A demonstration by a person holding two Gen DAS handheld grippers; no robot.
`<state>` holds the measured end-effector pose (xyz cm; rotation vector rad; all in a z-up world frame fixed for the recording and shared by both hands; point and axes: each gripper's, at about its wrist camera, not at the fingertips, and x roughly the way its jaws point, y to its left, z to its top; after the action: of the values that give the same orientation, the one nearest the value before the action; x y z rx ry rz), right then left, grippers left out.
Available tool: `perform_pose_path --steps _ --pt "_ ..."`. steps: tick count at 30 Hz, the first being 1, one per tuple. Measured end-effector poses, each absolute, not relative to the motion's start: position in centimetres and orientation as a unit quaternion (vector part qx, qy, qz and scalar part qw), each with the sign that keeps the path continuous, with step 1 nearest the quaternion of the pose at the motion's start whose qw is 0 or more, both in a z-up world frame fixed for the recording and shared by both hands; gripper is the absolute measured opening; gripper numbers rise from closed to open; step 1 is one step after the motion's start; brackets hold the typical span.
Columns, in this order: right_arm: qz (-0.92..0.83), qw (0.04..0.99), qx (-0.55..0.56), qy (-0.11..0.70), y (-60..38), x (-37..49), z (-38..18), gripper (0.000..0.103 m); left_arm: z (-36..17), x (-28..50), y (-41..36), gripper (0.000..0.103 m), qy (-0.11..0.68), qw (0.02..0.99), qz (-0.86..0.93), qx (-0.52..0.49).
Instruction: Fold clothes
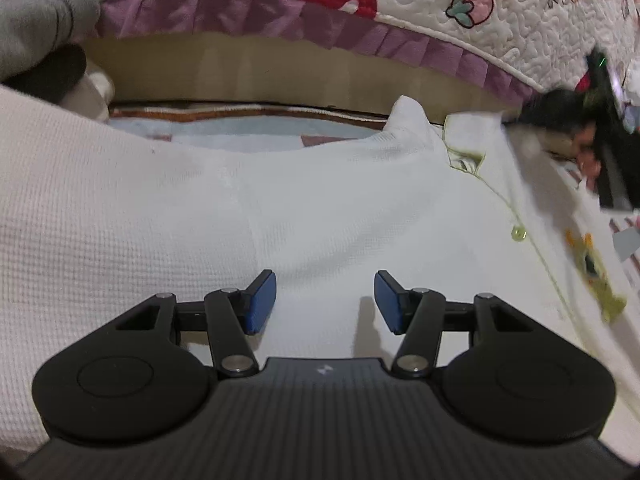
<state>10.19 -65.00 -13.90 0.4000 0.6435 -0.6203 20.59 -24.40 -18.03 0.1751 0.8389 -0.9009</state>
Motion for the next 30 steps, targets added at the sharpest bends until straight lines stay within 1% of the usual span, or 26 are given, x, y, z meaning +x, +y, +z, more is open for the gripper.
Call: perform_pose_path --steps 3,4,5,6,7,10,15,17,18,19,22,26,27,30 --pt "-0.275 0.848 0.135 0.432 -65.1 12.0 -16.0 0.005 -18.3 20.4 -25.0 0.053 0.394 0.814 -0.415 0.102" --pt "-0.279 0.855 0.134 0.417 -65.0 11.3 -15.6 0.01 -18.2 20.1 -25.0 0.053 0.393 0.813 -0.416 0.109" --pt "-0.277 0.868 0.168 0.376 -65.3 9.6 -14.8 0.009 -18.2 19.8 -25.1 0.054 0.39 0.812 -0.419 0.116" --pt "-0.274 0.879 0.204 0.332 -65.7 7.8 -14.0 0.023 -18.1 19.5 -25.1 0.054 0.387 0.812 -0.42 0.123" --pt "-0.281 0.878 0.244 0.301 -66.5 5.9 -13.5 0.047 -18.0 19.2 -25.2 0.054 0.382 0.811 -0.423 0.13" --pt "-0.353 0.848 0.291 0.27 -69.0 -0.7 -13.1 0.048 -17.5 18.2 -25.5 0.054 0.374 0.807 -0.436 0.137" --pt "-0.457 0.786 0.331 0.251 -73.2 -13.5 -12.7 0.048 -16.4 16.3 -25.5 0.053 0.38 0.793 -0.461 0.117" --pt "-0.473 0.768 0.36 0.237 -74.5 -18.2 -12.9 0.048 -15.9 15.4 -25.7 0.04 0.389 0.78 -0.479 0.107" --pt "-0.474 0.763 0.374 0.23 -74.9 -19.3 -13.3 0.048 -15.5 15.0 -25.8 0.034 0.394 0.774 -0.486 0.102" --pt "-0.475 0.758 0.387 0.224 -75.3 -20.3 -13.8 0.049 -15.2 14.4 -25.9 0.033 0.399 0.77 -0.488 0.097" --pt "-0.475 0.742 0.427 0.204 -76.6 -23.4 -15.3 0.051 -14.4 13.0 -25.6 0.033 0.411 0.771 -0.48 0.077" --pt "-0.464 0.749 0.419 0.22 -77.4 -22.7 -17.6 0.053 -13.8 11.9 -24.1 0.033 0.425 0.784 -0.45 0.049" --pt "-0.462 0.752 0.413 0.224 -77.7 -22.4 -18.1 0.056 -13.7 11.8 -23.6 0.033 0.427 0.788 -0.442 0.045" --pt "-0.485 0.752 0.396 0.205 -78.7 -21.2 -19.2 0.063 -13.7 11.9 -22.4 0.033 0.436 0.794 -0.421 0.038"
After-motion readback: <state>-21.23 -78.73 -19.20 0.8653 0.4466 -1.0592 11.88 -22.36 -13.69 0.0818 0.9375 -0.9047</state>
